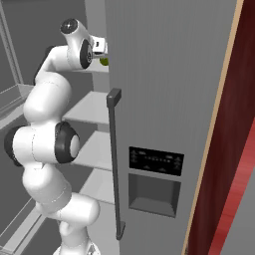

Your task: Grab the lime and lemon from the fridge, place them in the blender, close the lid, and turn on the blender to create a marinade.

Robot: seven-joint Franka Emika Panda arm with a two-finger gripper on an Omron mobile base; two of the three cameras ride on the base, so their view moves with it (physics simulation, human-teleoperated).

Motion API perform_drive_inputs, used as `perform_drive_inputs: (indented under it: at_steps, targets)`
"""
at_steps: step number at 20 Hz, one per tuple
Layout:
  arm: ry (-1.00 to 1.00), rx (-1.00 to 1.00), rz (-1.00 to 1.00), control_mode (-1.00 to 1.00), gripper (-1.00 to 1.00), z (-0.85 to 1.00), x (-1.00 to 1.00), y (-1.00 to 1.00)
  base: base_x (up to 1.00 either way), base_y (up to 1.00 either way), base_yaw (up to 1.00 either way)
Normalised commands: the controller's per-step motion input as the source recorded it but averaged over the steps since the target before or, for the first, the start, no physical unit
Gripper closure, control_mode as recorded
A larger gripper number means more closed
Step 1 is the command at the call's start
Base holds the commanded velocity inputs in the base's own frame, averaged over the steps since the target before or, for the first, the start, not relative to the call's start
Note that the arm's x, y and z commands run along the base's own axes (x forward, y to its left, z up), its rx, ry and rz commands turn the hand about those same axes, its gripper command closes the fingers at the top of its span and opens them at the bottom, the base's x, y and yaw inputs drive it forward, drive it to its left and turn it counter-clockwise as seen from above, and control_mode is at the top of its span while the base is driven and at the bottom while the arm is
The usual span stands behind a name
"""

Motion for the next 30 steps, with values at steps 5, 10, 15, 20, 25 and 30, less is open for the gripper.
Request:
perform_drive_inputs:
  at_steps: [5,10,15,20,25,30]
  targets:
    - [0.01,0.0,0.0,-1.0,-1.0,-0.12,0.59,-0.01,0.0,0.0,0.0]
    - [0.02,0.0,0.0,-1.0,-1.0,-0.06,0.52,-0.07,0.0,0.0,0.0]
    - [0.04,0.0,0.0,-1.0,-1.0,-0.02,0.5,-0.04,0.0,0.0,0.0]
    - [0.06,0.0,0.0,-1.0,-1.0,-0.04,0.44,-0.01,0.0,0.0,0.0]
    - [0.07,0.0,0.0,-1.0,-1.0,-0.2,0.18,0.0,0.0,0.0,0.0]
    - [0.09,-0.01,0.0,-1.0,1.0,-0.31,0.04,0.0,0.0,0.0,0.0]
